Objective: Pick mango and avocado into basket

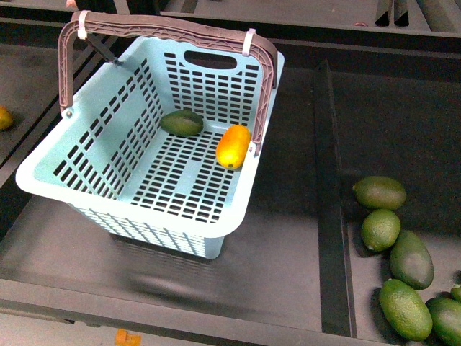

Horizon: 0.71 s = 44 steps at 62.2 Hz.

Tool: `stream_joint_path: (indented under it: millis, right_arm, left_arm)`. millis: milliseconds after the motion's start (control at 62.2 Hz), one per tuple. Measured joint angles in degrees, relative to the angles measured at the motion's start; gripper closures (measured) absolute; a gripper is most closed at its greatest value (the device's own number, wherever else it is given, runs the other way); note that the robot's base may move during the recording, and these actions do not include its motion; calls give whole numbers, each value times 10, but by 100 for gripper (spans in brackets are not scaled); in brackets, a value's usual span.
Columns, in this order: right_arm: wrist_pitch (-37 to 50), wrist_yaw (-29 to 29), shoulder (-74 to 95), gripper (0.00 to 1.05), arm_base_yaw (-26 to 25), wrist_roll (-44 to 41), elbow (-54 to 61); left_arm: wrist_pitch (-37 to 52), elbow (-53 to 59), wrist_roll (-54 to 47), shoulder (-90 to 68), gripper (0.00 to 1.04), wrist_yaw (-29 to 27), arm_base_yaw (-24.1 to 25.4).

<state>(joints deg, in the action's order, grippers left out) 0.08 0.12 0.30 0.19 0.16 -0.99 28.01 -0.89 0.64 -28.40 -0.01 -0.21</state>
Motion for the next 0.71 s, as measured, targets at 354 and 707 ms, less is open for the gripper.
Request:
stream_joint_path:
  millis: [354, 707]
  right_arm:
    - [0, 0, 0, 9, 0, 0, 0]
    - [0, 0, 0, 9, 0, 0, 0]
  left_arm:
    - [-118, 0, 0, 122, 102, 0, 0]
    - [-185, 0, 0, 189, 102, 0, 0]
